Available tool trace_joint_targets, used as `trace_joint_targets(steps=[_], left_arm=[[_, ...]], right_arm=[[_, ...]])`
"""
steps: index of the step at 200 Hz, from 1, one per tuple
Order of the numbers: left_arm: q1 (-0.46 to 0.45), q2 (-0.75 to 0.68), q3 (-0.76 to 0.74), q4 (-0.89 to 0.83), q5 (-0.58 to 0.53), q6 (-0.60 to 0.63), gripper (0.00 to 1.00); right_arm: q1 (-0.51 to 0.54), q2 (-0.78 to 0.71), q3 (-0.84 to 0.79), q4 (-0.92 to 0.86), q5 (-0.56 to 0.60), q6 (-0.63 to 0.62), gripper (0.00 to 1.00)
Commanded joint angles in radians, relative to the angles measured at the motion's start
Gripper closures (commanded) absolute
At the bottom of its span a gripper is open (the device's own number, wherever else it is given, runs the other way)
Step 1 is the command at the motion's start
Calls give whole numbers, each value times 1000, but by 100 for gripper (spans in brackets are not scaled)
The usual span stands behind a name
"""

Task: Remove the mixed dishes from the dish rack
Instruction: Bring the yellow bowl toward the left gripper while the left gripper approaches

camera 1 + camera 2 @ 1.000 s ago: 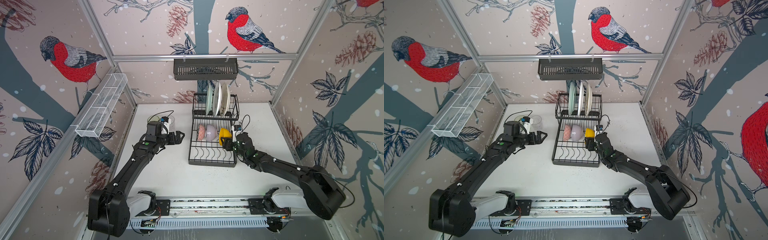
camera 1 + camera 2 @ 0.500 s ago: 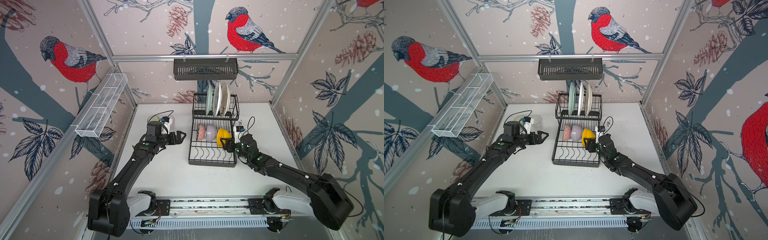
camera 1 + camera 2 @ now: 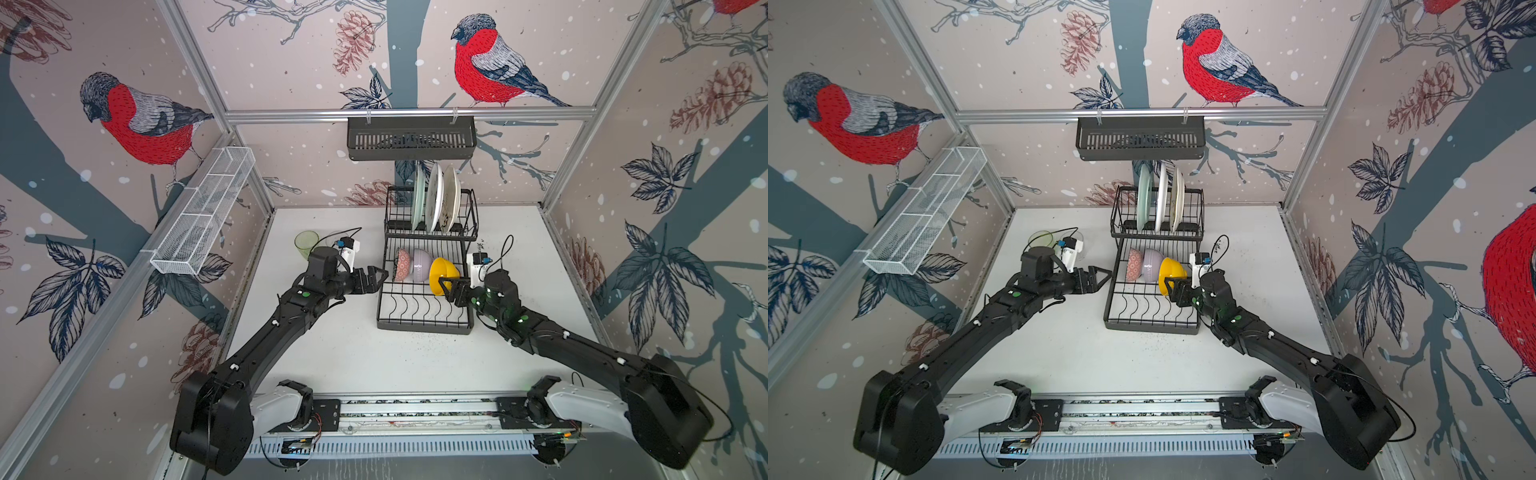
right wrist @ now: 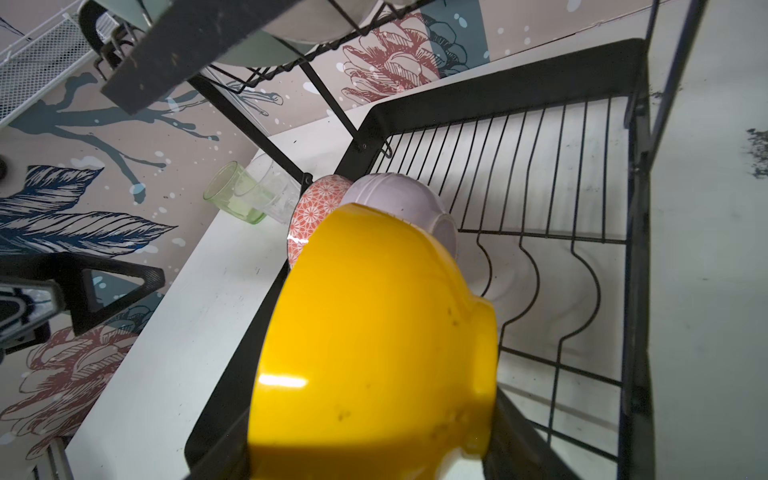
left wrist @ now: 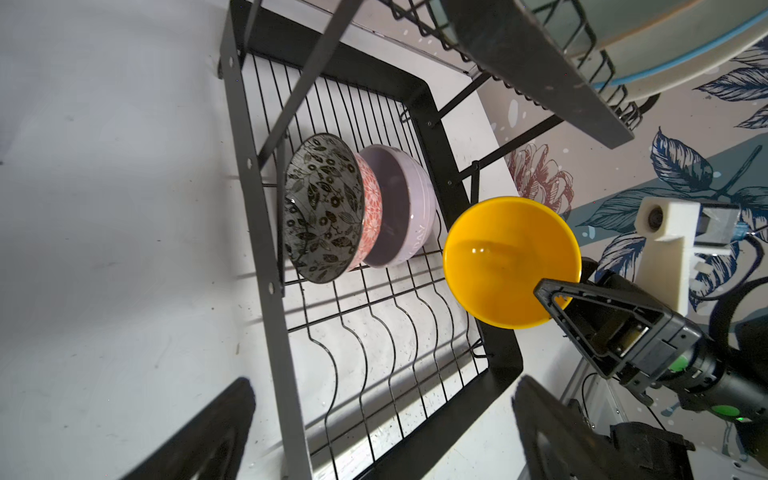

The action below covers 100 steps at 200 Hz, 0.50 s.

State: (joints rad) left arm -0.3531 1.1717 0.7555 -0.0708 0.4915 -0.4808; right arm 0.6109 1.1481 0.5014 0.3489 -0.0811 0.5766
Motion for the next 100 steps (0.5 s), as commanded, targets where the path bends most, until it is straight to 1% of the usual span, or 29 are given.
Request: trace_joint_targets(steps=[1, 56, 100], left_arm=[[-28, 14, -23, 135, -18, -80, 3], [-102, 29, -15, 171, -62, -119, 3], [-140, 29, -24, 188, -75, -130, 3]], right_arm=[[-3, -4, 15, 48, -74, 4, 40], [-3, -32, 15, 102, -197, 46, 39], [-2, -63, 13, 115, -231, 68, 39]])
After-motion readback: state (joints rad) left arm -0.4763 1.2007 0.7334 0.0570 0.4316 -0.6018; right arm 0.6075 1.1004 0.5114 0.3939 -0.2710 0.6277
